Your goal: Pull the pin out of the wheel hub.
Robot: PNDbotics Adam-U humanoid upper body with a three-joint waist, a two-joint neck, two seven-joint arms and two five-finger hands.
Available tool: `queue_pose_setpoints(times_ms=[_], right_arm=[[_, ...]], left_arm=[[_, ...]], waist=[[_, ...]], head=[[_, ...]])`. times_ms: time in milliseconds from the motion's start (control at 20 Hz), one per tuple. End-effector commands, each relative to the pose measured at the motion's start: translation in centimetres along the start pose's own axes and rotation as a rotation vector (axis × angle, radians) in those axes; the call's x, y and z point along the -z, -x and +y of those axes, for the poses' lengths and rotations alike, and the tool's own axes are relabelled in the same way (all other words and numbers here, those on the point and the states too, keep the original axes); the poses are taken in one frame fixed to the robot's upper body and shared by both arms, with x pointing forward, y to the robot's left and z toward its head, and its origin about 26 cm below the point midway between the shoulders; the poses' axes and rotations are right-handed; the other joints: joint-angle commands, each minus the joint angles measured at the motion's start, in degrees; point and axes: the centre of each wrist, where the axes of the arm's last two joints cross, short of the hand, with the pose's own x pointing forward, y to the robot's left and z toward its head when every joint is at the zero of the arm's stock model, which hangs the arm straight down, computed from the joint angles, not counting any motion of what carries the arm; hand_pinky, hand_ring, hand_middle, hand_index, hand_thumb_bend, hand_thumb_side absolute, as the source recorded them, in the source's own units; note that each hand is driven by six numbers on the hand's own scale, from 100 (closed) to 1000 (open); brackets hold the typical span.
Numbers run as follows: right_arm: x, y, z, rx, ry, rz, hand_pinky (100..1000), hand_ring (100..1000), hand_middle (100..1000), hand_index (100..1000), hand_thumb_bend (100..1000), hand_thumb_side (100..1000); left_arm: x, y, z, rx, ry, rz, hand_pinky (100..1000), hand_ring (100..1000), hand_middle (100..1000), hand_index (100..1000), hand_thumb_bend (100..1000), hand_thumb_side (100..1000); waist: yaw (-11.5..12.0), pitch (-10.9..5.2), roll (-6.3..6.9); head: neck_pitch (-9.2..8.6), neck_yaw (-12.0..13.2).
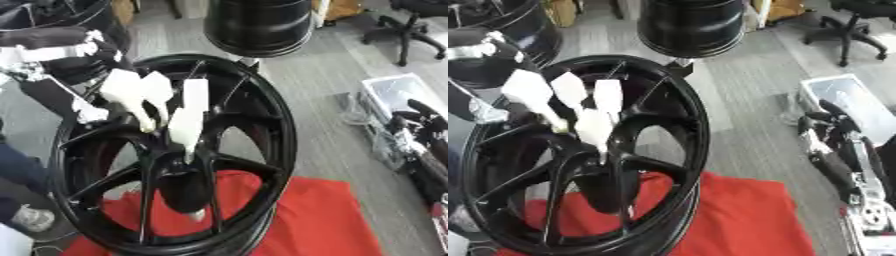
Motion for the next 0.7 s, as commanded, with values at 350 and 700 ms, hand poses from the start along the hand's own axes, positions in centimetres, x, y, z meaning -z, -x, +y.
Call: queue_pose_setpoints(times_ms=[350, 700], right_arm=[[0.1, -0.3, -1.1, -0.024, 0.038, -0.009, 786, 713, 721, 906, 236, 451], [0.2, -0.3, -1.4, -0.028, 0.066, -0.011, 786, 713, 721, 906, 235, 451]], left_arm=[[-9.0, 2.2, 2.6, 0.068, -0.208, 0.333, 699, 596, 492, 595, 302, 330], [-12.5, 8.0, -6.8, -0.211, -0.114, 0.692, 723, 700, 622, 722, 395, 444]], waist=[[3.11, -0.72, -0.53], [5.23, -0.11, -1.4]], head=[[-0.31, -2.05], [-0.61, -3.47]])
